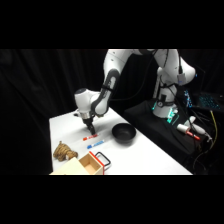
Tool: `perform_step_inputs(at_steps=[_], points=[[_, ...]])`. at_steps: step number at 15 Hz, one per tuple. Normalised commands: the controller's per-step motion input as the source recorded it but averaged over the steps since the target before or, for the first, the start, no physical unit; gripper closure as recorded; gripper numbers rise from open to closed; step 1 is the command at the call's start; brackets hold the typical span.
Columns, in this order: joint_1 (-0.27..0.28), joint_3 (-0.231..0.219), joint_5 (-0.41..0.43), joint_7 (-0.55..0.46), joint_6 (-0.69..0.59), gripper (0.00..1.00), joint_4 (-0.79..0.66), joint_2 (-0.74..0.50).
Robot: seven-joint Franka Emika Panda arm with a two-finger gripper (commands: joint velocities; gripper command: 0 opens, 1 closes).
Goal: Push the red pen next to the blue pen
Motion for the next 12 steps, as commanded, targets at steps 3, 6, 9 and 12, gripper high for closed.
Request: perform_step_inputs(at_steps=[3,6,9,12], points=[[0.095,0.043,-0.086,0.05,0.18,0.0,-0.27,-0.11],[0.102,0.043,-0.097,0.07,0.18,0.0,-0.28,-0.11],[0.106,0.051,-0.101,0.09,0.17,0.0,-0.28,-0.11],[0.111,0.048,-0.104,0.11,0.17,0.0,-0.29,-0.1]])
